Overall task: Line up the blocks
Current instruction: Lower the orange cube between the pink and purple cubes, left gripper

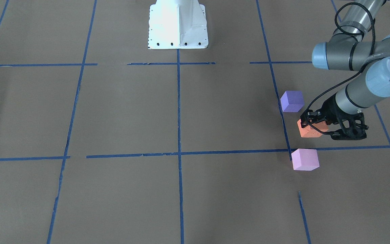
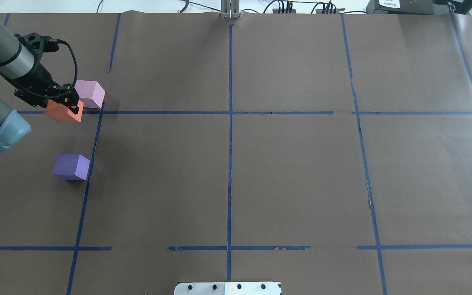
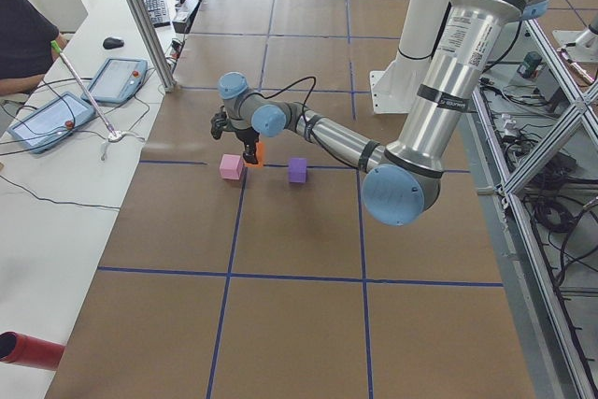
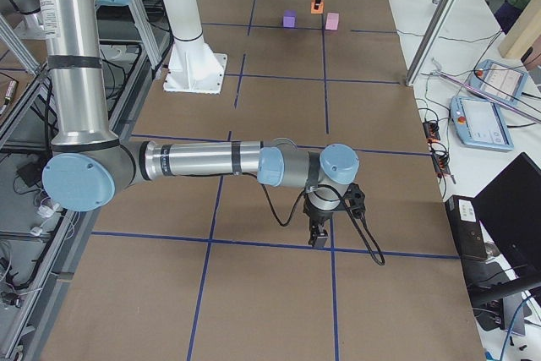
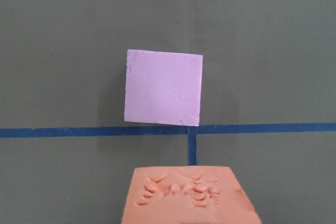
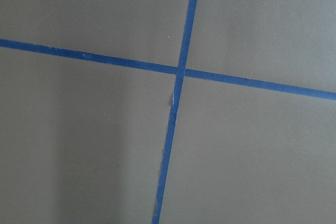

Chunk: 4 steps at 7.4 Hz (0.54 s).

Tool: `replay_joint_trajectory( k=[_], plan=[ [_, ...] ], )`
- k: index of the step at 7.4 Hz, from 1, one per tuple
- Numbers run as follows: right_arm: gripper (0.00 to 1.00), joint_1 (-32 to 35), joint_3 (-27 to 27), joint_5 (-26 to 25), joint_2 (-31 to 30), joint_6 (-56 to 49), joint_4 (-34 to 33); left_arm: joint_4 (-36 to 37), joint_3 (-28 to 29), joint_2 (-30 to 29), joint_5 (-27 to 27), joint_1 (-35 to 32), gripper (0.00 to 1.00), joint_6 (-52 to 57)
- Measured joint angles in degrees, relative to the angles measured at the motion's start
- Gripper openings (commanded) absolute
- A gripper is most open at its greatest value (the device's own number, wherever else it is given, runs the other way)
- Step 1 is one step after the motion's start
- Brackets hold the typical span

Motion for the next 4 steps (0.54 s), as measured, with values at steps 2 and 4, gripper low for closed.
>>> replay_joint_trajectory(
  k=[2,4],
  plan=[
    [1.0,0.0,0.0,0.0,0.0,0.0,0.0,-0.2,1.2,0.5,0.2,0.7,0.54,0.3],
    [1.0,0.0,0.0,0.0,0.0,0.0,0.0,-0.4,3.0,0.5,0.4,1.9,0.56,0.4]
  ],
)
